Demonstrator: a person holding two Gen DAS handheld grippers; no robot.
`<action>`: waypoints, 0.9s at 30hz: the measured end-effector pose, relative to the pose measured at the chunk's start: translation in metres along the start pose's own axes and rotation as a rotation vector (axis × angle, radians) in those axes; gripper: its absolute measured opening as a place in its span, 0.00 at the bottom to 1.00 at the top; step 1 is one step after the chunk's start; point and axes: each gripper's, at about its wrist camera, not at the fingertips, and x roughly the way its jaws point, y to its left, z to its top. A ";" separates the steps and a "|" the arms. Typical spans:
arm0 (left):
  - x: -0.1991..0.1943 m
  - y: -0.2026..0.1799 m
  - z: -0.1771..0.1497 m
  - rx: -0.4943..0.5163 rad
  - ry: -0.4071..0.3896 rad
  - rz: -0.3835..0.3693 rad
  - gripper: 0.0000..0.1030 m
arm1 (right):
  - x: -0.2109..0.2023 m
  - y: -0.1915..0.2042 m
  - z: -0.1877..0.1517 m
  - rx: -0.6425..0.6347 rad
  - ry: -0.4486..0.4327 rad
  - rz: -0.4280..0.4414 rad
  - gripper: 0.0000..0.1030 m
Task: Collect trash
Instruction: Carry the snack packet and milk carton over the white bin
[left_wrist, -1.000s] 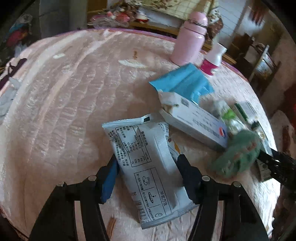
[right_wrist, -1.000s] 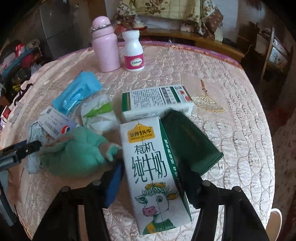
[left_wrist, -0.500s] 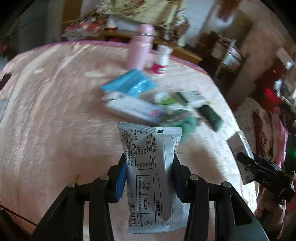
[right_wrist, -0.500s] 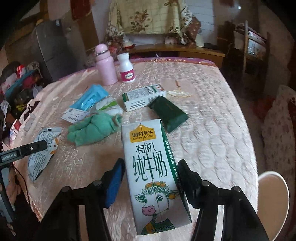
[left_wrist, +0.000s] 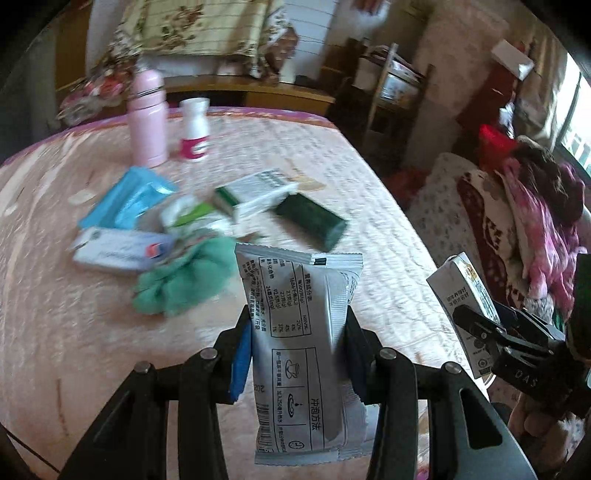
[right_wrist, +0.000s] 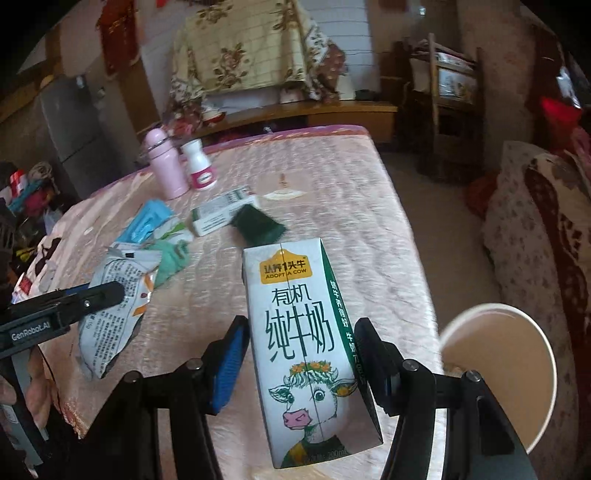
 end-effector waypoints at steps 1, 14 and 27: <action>0.004 -0.010 0.002 0.018 0.000 -0.005 0.45 | -0.002 -0.005 -0.001 0.006 -0.001 -0.009 0.60; 0.044 -0.102 0.015 0.166 0.018 -0.083 0.45 | -0.031 -0.091 -0.024 0.169 -0.013 -0.130 0.60; 0.077 -0.170 0.014 0.228 0.069 -0.196 0.45 | -0.049 -0.152 -0.048 0.275 0.004 -0.240 0.60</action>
